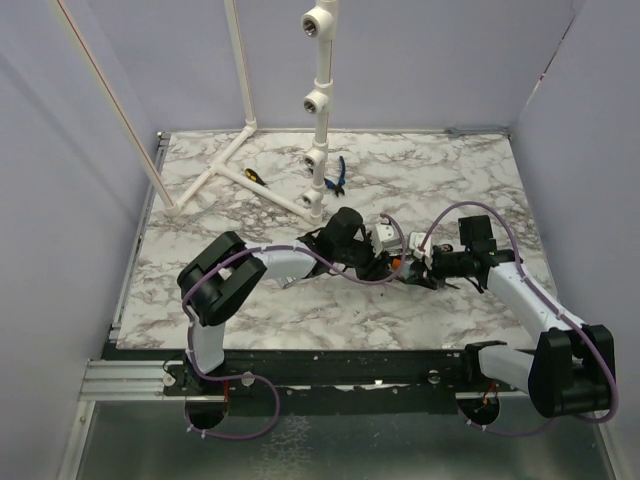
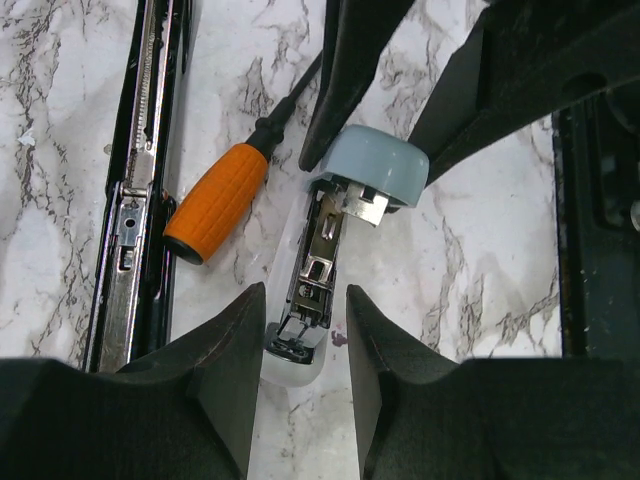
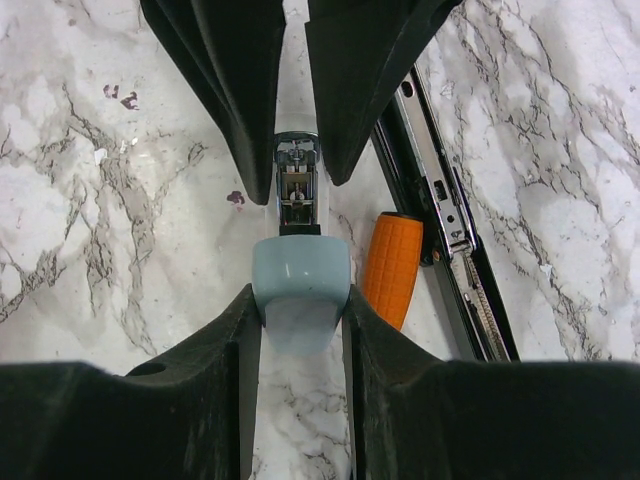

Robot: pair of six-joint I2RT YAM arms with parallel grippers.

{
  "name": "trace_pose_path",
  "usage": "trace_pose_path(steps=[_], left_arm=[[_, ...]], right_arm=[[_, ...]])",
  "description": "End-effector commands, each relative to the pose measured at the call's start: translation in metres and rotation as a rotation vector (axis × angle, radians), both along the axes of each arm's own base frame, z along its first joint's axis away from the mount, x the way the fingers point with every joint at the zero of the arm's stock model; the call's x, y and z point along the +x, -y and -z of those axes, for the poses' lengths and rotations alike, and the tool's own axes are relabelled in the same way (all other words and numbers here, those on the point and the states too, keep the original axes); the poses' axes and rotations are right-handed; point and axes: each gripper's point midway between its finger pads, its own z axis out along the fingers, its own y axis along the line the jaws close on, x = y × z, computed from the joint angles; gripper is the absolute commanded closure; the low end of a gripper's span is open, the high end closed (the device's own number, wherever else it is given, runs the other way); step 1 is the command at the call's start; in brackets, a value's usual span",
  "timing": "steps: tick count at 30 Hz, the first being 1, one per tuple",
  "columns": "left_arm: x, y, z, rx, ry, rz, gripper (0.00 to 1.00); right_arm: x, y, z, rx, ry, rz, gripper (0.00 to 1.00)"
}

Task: Load the staples into the stapler
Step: Open the stapler at the center of the board.

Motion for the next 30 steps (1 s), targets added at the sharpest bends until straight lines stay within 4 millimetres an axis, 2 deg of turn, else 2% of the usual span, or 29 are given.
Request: trace_pose_path(steps=[1,13,24,26,30], left_arm=[[-0.001,0.009,-0.008,-0.065,-0.124,-0.017,0.61],[0.015,0.012,0.02,-0.018,-0.297,-0.176,0.61],[0.025,0.023,0.017,-0.034,-0.379,-0.242,0.61],[0.025,0.023,0.017,-0.036,-0.393,-0.255,0.61],[0.025,0.022,0.015,-0.042,-0.395,-0.279,0.63]], right_arm=[[0.0,0.013,0.016,-0.081,0.006,0.032,0.99],[0.002,0.01,0.012,-0.063,0.024,0.012,0.99],[0.006,-0.001,0.009,-0.031,0.0,-0.001,0.99],[0.008,-0.003,0.01,-0.033,-0.004,0.009,0.96],[0.014,-0.006,0.011,-0.031,-0.011,0.03,0.82]])
